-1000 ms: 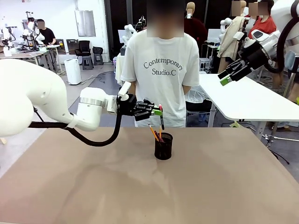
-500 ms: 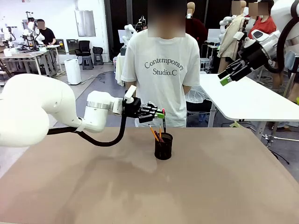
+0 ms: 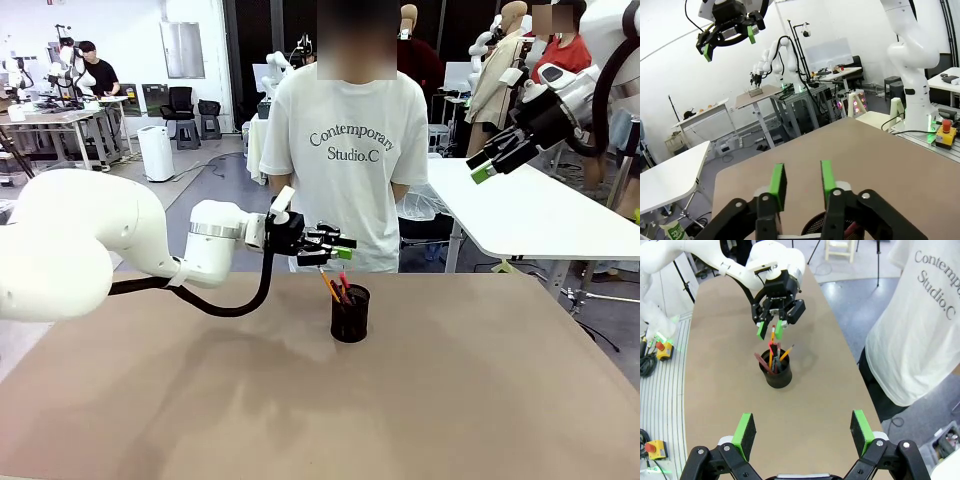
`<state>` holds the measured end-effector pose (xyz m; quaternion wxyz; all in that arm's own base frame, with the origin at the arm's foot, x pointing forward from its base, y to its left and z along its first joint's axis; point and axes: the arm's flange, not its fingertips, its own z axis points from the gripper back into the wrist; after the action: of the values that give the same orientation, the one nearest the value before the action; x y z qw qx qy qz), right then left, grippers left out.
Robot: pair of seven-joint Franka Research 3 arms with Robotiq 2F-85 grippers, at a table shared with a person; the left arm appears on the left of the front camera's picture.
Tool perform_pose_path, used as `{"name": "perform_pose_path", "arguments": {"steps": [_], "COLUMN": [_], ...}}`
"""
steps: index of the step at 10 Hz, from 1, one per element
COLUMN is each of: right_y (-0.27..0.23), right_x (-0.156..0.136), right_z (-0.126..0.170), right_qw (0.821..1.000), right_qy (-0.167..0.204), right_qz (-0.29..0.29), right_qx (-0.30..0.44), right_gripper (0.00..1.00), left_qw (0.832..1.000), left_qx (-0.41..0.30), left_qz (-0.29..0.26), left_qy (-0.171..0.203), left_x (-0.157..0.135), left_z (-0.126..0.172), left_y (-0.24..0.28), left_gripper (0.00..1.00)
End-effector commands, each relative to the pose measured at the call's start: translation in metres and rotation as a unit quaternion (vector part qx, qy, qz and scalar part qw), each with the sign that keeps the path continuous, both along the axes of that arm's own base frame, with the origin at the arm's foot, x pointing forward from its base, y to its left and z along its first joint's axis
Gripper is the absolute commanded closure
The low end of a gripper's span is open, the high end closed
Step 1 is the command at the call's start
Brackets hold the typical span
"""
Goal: Place the pens into the pen holder.
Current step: Pick up a writing instrument from the table and place it into the Pen holder.
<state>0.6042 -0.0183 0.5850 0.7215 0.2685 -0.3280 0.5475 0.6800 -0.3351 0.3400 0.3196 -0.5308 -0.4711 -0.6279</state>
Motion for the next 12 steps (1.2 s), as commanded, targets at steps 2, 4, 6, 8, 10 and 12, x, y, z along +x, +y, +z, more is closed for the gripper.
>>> {"name": "perform_pose_path", "arguments": {"steps": [2, 4, 6, 8, 10, 12], "right_y": [0.003, 0.003, 0.003, 0.003, 0.003, 0.003], "right_x": [-0.003, -0.003, -0.003, -0.003, -0.003, -0.003], "right_z": [-0.001, -0.001, -0.001, -0.001, -0.001, -0.001], "right_qw": [1.0, 1.0, 1.0, 1.0, 1.0, 1.0], "right_qy": [-0.003, -0.003, -0.003, -0.003, -0.003, -0.003], "right_qz": [-0.003, -0.003, -0.003, -0.003, -0.003, -0.003], "right_qx": [-0.002, -0.002, -0.002, -0.002, -0.002, -0.002], "right_gripper": [0.0, 0.0, 0.0, 0.0, 0.0, 0.0], "left_qw": [1.0, 1.0, 0.999, 1.0, 1.0, 1.0], "left_qx": [0.007, 0.008, 0.013, 0.006, 0.006, 0.006], "left_qz": [-0.011, -0.017, -0.032, -0.015, -0.015, -0.015], "left_qy": [0.005, 0.006, 0.009, 0.001, 0.001, 0.001], "left_x": [0.002, -0.001, -0.005, -0.003, -0.003, -0.003], "left_z": [0.007, 0.009, 0.01, 0.004, 0.004, 0.004], "left_y": [0.003, 0.002, 0.001, -0.003, -0.003, -0.003], "left_gripper": [0.0, 0.0, 0.0, 0.0, 0.0, 0.0]}}
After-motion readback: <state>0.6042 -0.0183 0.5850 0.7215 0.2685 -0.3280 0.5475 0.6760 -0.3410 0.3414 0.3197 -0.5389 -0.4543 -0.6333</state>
